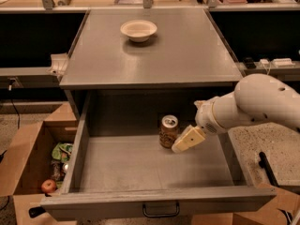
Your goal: Pick orange can from top drawer and place on counter
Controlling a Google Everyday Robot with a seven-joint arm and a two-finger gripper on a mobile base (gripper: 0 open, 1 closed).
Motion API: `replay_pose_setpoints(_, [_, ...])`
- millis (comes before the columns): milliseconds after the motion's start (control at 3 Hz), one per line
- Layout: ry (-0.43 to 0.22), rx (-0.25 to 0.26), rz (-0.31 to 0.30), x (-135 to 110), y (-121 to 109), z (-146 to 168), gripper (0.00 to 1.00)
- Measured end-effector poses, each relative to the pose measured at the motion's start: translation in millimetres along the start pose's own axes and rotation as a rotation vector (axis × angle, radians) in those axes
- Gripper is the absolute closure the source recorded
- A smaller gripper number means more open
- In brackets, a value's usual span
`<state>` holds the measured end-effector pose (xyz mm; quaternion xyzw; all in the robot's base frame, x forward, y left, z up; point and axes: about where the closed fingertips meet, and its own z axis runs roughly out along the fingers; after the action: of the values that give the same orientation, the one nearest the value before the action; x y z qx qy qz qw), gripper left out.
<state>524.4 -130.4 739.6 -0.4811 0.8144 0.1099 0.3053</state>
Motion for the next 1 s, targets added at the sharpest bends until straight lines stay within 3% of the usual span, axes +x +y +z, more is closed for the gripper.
replay_pose_setpoints(1000, [-0.144,0.002,0.082,-1.3,-4.0,56.6,0.00])
